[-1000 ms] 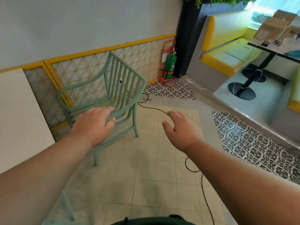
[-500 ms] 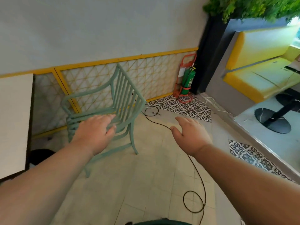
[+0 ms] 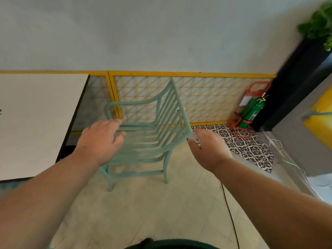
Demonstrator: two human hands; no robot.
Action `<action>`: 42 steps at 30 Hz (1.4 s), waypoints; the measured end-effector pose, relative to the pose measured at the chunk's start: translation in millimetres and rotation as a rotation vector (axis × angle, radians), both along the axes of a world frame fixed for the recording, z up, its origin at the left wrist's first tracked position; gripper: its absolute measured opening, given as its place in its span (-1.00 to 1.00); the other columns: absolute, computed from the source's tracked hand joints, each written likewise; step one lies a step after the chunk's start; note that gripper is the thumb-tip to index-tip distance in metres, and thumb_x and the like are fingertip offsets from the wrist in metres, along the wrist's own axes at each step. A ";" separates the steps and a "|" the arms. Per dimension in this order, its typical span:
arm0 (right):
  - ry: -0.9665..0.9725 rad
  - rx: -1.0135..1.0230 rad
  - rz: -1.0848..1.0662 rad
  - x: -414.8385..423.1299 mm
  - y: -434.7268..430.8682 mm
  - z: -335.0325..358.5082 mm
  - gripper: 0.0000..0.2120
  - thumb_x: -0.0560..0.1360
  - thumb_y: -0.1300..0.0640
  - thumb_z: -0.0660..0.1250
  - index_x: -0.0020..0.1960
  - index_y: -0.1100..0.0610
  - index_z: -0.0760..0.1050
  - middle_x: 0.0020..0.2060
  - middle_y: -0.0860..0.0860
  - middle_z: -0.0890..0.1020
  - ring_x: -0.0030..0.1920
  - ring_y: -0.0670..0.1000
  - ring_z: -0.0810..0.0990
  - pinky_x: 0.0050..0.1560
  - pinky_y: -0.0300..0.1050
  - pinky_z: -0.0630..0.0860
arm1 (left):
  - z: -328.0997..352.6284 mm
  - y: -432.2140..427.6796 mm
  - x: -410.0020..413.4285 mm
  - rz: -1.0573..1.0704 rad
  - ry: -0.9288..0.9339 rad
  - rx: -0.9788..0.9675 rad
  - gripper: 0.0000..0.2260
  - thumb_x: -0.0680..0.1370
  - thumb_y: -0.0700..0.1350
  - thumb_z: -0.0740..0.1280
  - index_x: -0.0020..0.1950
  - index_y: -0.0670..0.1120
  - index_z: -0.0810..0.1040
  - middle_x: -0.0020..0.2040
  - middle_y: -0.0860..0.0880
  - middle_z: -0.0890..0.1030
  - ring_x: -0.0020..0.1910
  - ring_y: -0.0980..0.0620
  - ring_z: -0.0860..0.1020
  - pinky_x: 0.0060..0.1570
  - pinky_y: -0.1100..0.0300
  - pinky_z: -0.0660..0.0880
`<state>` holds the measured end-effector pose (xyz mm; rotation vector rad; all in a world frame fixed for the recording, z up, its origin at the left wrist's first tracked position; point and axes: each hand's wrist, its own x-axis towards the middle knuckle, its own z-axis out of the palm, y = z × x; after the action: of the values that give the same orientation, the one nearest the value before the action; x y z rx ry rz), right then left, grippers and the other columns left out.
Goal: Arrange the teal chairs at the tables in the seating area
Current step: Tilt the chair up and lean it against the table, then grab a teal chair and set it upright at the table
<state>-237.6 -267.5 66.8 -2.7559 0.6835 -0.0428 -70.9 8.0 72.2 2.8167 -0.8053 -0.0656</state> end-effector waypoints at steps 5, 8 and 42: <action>-0.017 0.015 0.017 47.2 -27.7 -6.1 -0.57 0.61 -0.14 0.15 0.35 0.06 0.50 0.19 0.07 0.62 0.26 0.14 0.50 0.27 0.09 0.43 | -12.3 -19.3 35.3 0.033 0.027 0.029 -0.51 0.66 0.13 0.14 0.59 0.05 0.33 0.54 -0.01 0.43 0.52 -0.08 0.35 0.37 -0.12 0.36; -0.020 0.028 0.013 60.9 -53.3 -8.6 -0.63 0.64 -0.08 0.19 0.34 0.07 0.50 0.19 0.07 0.61 0.28 0.15 0.48 0.27 0.06 0.38 | -17.9 -46.8 45.7 0.010 0.050 0.042 -0.51 0.67 0.13 0.13 0.59 0.05 0.31 0.54 -0.01 0.42 0.52 -0.07 0.34 0.40 -0.09 0.34; 0.039 -0.084 0.693 366.6 -370.1 -51.0 -0.48 0.66 -0.15 0.15 0.52 0.10 0.39 0.41 0.08 0.53 0.46 0.11 0.42 0.48 0.08 0.34 | -71.8 -344.0 131.9 0.645 0.176 0.002 -0.49 0.67 0.17 0.07 0.62 0.10 0.23 0.54 0.05 0.40 0.54 -0.02 0.30 0.42 -0.09 0.33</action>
<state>129.0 -637.6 15.7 -2.9187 -0.2950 0.1347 61.0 -336.0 0.3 2.8706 0.1557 -0.2043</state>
